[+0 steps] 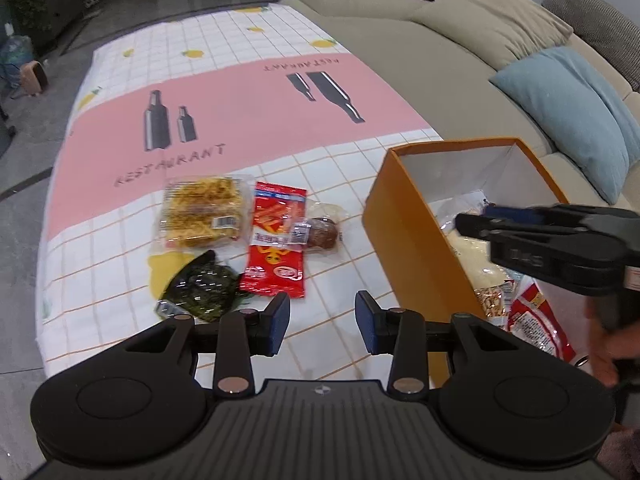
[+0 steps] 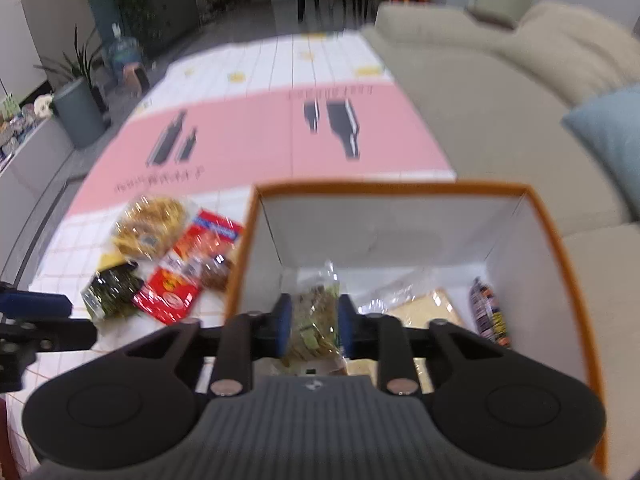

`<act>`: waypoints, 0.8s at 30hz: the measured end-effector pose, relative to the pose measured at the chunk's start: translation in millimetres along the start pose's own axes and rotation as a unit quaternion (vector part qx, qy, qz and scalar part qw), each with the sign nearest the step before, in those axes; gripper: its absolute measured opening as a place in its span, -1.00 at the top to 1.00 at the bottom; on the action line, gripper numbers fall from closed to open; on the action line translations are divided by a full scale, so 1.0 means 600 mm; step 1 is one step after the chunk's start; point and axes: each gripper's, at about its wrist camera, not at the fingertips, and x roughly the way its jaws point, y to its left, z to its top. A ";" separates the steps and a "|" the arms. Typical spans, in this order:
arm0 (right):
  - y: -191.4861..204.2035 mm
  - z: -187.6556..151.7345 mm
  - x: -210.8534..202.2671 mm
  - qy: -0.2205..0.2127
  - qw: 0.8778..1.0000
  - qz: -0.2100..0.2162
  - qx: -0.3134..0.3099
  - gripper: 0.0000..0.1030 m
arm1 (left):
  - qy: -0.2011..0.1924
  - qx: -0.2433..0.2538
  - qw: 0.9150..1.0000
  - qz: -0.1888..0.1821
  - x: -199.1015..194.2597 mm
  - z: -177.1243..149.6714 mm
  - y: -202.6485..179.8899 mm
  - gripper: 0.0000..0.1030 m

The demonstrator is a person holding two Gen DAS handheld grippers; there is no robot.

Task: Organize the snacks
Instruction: 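Withdraw both tools from the box back over the table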

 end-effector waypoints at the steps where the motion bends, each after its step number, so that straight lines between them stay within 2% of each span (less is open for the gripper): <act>1: 0.008 -0.002 -0.014 -0.013 1.000 -0.003 -0.002 0.32 | -0.004 0.001 1.000 0.007 -0.006 -0.004 0.002 0.08; 6: 0.048 -0.022 -0.084 -0.071 0.997 0.003 0.005 0.24 | -0.019 0.001 0.999 0.037 -0.036 -0.026 0.015 0.07; 11: 0.099 -0.059 -0.120 -0.097 0.995 0.012 0.001 0.11 | -0.031 -0.014 0.998 0.045 -0.057 -0.049 0.040 0.05; 12: 0.111 -0.069 -0.124 -0.101 0.995 0.015 -0.001 0.04 | -0.033 -0.016 0.998 0.045 -0.059 -0.055 0.045 0.00; 15: 0.141 -0.092 -0.126 -0.105 0.994 0.017 -0.006 -0.11 | -0.038 -0.019 0.998 0.045 -0.063 -0.070 0.063 -0.17; 17: 0.157 -0.106 -0.120 -0.100 0.995 0.017 -0.005 -0.12 | -0.039 -0.020 0.998 0.045 -0.061 -0.080 0.074 -0.25; 21: 0.184 -0.126 -0.094 -0.079 0.997 0.021 -0.002 -0.12 | -0.035 -0.019 0.998 0.057 -0.051 -0.099 0.098 -0.25; 24: 0.201 -0.130 -0.074 -0.074 0.997 0.016 -0.018 -0.15 | -0.039 -0.022 0.998 0.041 -0.041 -0.108 0.119 -0.25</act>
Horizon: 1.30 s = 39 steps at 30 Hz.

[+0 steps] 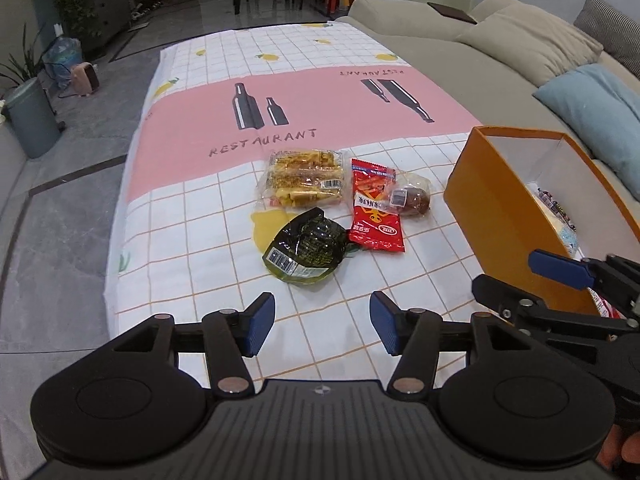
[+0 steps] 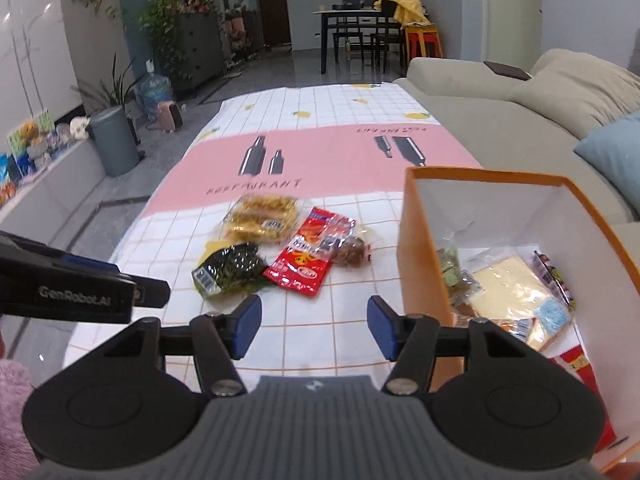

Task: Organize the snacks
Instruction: 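Withdraw both tools from the box back over the table, then grasp the dark green seaweed pack with the left tool while the right tool grasps the clear bun bag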

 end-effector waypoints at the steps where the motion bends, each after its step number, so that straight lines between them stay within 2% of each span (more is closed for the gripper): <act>1: 0.005 -0.001 0.007 0.002 1.000 -0.003 -0.007 -0.20 | 0.000 -0.002 1.000 -0.006 0.005 0.000 0.006 -0.25; 5: 0.016 0.000 0.039 0.014 1.000 -0.005 -0.015 -0.24 | -0.010 -0.005 1.000 -0.024 0.028 0.005 0.023 -0.26; 9: 0.019 0.007 0.083 0.039 0.999 -0.006 -0.017 -0.26 | -0.018 0.024 0.999 -0.041 0.060 0.018 0.030 -0.29; 18: 0.016 0.024 0.169 0.065 0.998 -0.014 -0.024 -0.26 | 0.001 0.058 0.997 -0.056 0.159 0.065 0.053 -0.29; 24: 0.011 0.040 0.203 0.053 0.997 -0.027 -0.038 -0.26 | 0.028 0.067 0.994 -0.081 0.213 0.076 0.065 -0.29; 25: 0.011 0.044 0.209 0.050 0.997 -0.032 -0.043 -0.26 | 0.032 0.070 0.994 -0.082 0.219 0.075 0.065 -0.35; 27: 0.012 0.050 0.219 0.040 0.997 -0.042 -0.057 -0.26 | 0.037 0.069 0.993 -0.089 0.229 0.076 0.065 -0.43; 34: 0.014 0.060 0.255 0.026 0.992 -0.059 -0.105 -0.24 | 0.048 0.062 0.990 -0.115 0.247 0.075 0.066 -0.45; 37: 0.014 0.058 0.268 0.024 0.991 -0.062 -0.114 -0.23 | 0.045 0.064 0.990 -0.118 0.250 0.074 0.064 -0.34; 39: 0.013 0.057 0.276 0.027 0.991 -0.062 -0.114 -0.23 | 0.041 0.062 0.990 -0.118 0.250 0.073 0.061 -0.17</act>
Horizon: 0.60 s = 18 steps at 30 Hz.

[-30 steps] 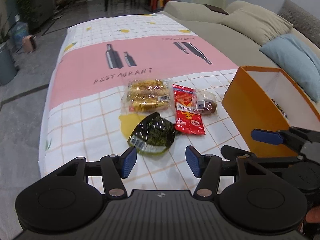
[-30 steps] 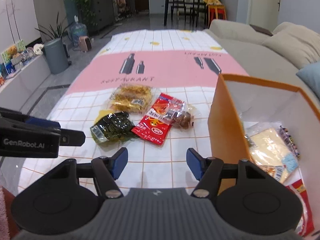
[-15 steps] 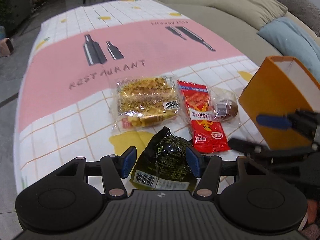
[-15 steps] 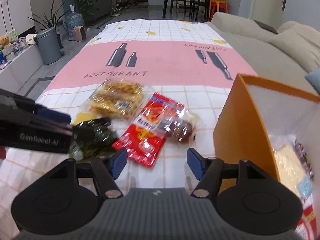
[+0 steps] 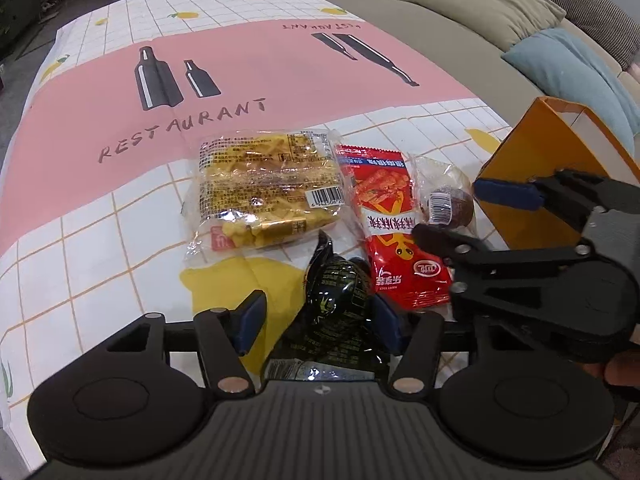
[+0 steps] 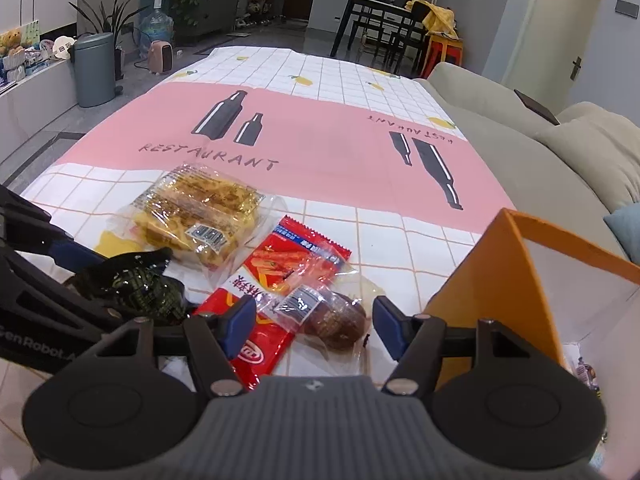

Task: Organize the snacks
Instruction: 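Grasp the dark green seaweed pack with the left tool while the right tool grasps the clear bun bag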

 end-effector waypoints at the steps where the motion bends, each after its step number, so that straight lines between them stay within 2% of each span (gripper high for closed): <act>1: -0.001 0.000 0.005 0.003 1.000 0.003 0.004 -0.23 | -0.001 -0.002 1.000 -0.004 0.000 0.000 -0.001 -0.09; 3: -0.005 0.000 0.013 0.010 1.000 0.009 0.017 -0.24 | -0.003 -0.006 1.000 -0.009 0.000 -0.001 -0.005 0.13; 5: -0.004 -0.001 0.019 0.012 1.000 0.008 0.023 -0.24 | -0.004 -0.012 1.000 -0.008 0.001 -0.002 -0.009 0.23; 12: -0.010 0.000 0.035 0.023 0.999 0.013 0.044 -0.18 | -0.009 -0.043 0.999 0.003 0.004 0.001 -0.012 0.23; 15: -0.022 0.001 0.036 0.034 0.996 0.037 0.074 0.12 | -0.010 -0.048 0.999 0.010 0.004 0.001 -0.018 0.22; 18: -0.020 0.002 0.033 0.040 0.996 0.031 0.074 0.36 | -0.009 -0.063 0.998 0.015 0.002 -0.002 -0.019 0.23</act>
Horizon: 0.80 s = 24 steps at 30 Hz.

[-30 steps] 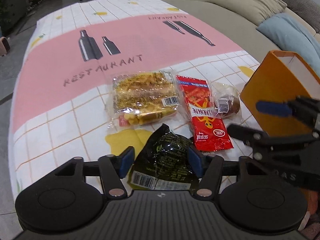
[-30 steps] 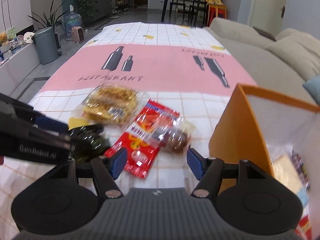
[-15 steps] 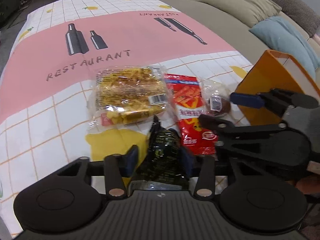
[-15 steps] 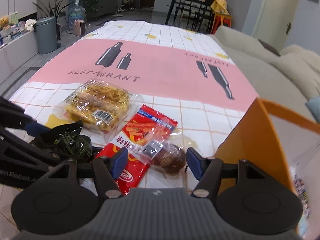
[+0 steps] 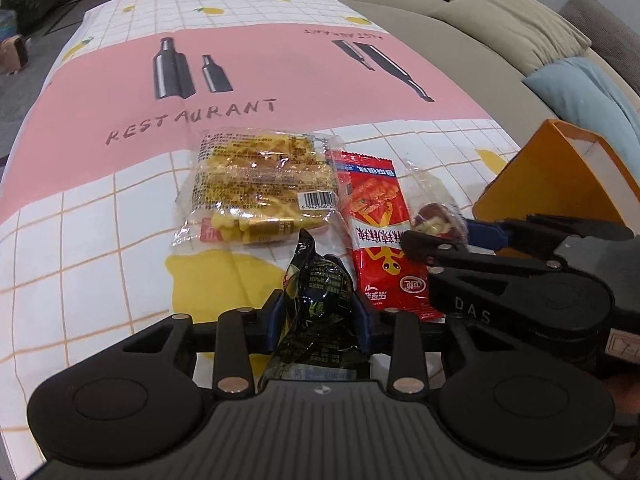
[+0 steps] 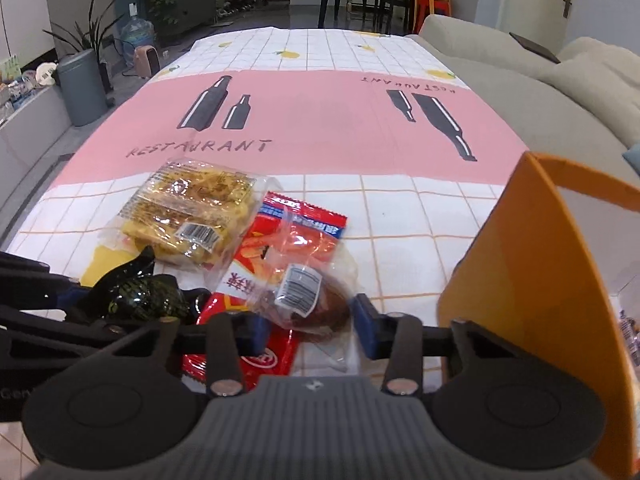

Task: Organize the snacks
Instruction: 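Grasp the dark green seaweed pack with the left tool while the right tool grasps the clear bun bag, then lift the seaweed pack and bun bag toward the orange box with both tools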

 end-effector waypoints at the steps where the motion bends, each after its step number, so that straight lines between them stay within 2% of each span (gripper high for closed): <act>1: 0.001 0.000 -0.002 0.001 1.000 -0.003 -0.001 0.37 | 0.000 -0.008 1.000 0.001 -0.001 -0.001 0.001 0.23; 10: 0.012 -0.005 -0.037 0.007 1.000 0.000 -0.012 0.45 | -0.002 -0.061 0.998 0.019 -0.029 -0.024 -0.006 0.24; 14: 0.024 -0.007 -0.071 -0.002 1.000 0.002 -0.027 0.45 | -0.014 -0.072 0.997 0.030 -0.065 -0.036 -0.014 0.24; 24: 0.033 -0.038 -0.179 -0.007 1.000 0.024 -0.010 0.45 | -0.035 -0.088 0.993 0.065 -0.169 -0.088 -0.056 0.24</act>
